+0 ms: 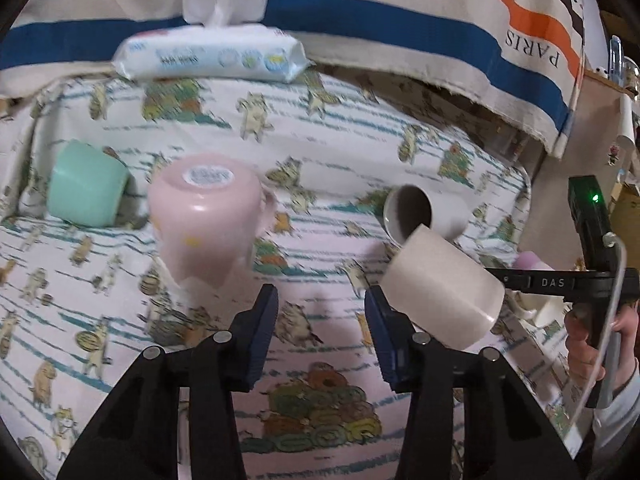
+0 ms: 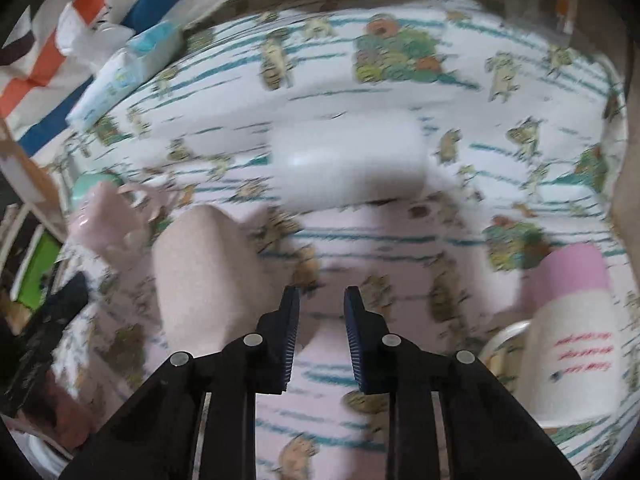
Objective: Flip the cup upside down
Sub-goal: 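Lift the beige cup with the right gripper and turn it upright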
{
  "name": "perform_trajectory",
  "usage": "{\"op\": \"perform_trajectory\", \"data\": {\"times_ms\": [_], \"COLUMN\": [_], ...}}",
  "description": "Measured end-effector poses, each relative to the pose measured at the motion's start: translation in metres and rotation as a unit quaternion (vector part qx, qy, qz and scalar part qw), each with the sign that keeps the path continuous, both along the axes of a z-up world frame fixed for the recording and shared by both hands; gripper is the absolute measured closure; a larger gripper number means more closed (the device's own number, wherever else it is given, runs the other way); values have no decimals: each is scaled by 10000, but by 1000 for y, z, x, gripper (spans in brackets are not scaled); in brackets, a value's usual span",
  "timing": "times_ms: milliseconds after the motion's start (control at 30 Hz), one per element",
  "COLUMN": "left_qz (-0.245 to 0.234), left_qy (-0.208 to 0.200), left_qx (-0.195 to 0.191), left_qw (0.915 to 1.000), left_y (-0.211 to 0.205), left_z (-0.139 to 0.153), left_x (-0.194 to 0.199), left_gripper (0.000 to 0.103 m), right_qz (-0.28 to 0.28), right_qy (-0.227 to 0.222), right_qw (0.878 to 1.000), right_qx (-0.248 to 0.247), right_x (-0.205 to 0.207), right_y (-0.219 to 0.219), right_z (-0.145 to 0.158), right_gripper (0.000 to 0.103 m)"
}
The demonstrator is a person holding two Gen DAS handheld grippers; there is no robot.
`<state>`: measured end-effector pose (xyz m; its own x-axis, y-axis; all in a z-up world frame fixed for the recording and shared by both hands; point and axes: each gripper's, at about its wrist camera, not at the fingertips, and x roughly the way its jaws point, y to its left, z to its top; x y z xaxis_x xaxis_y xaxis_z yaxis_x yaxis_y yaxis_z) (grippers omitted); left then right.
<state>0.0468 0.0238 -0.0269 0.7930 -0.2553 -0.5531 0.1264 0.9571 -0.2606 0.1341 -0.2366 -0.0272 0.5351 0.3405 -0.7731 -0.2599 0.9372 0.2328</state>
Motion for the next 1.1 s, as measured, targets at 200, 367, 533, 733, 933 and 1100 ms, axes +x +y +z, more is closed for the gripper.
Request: {"op": "perform_trajectory", "data": {"times_ms": [200,367,533,733,933,1100], "left_qz": [-369,-705,-804,-932,-1142,-875], "left_qy": [110,468,574,230,165,178], "left_qx": [151,376,357,654,949,859], "left_qw": [9991,9957,9945,9932,9888,9923], "left_y": [-14,-27,-28,-38,-52,-43], "left_z": [-2,-12,-13,-6,-7,-6], "left_x": [0,4,5,-10,-14,-9], "left_gripper": [59,62,63,79,79,73], "right_qz": [520,681,603,664,509,496], "right_qy": [119,144,183,286,-48,-270], "right_qw": [9985,9976,9980,9973,9987,9984], "right_qx": [129,56,102,144,70,98], "right_x": [-14,-22,-24,-31,-44,-54], "right_y": [27,42,40,43,34,32], "right_z": [-2,-8,-13,-18,-10,-2], "right_gripper": [78,78,78,78,78,78]}}
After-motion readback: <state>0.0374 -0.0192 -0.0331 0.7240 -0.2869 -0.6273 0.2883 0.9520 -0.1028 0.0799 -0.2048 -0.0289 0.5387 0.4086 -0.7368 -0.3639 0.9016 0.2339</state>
